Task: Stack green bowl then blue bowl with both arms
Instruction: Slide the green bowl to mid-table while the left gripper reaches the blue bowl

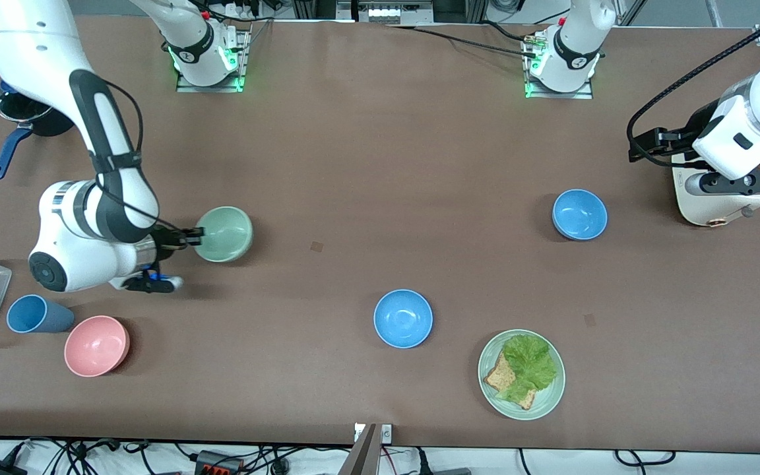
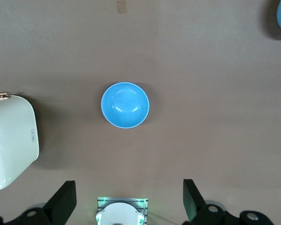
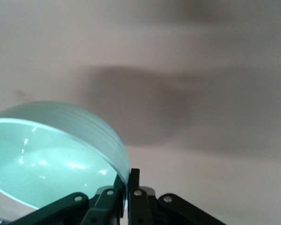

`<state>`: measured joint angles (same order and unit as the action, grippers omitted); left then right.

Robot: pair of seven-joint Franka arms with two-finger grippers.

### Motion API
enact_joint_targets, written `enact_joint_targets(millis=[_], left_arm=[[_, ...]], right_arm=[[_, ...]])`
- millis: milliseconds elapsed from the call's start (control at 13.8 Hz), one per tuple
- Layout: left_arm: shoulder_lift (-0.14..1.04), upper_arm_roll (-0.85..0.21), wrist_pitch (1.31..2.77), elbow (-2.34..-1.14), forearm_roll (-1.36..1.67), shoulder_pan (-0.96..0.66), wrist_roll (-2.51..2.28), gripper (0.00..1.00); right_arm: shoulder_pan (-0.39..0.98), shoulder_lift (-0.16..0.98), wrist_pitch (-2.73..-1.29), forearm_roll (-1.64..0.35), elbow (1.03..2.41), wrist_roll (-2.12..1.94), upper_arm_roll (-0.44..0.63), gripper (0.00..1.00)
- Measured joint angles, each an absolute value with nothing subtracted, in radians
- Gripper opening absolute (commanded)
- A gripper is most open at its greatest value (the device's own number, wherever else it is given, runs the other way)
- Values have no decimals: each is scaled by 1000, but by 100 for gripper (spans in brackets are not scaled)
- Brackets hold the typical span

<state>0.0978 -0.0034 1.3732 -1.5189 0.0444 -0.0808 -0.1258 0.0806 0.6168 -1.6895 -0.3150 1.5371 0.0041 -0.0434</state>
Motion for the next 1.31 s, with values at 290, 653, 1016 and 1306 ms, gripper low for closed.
enact_joint_targets(millis=[290,653,1016,1306], left_arm=[[155,-4,1385,-1532,44,-83,-85,100],[128,-25,1697,-1805,44,-84,-66,100],[25,-25,2006,-2131,44,-30,61,100],[45,-25,2251,-2342,44,45,131,100]], right_arm=[[238,622,-1769,-371,1529,136,-77,0],[473,651,-1874,-320,1530,404,-78,0],[528,706,-1908,-320,1531,424,-77,0],[530,738,-1913,-320,1541,424,-77,93]])
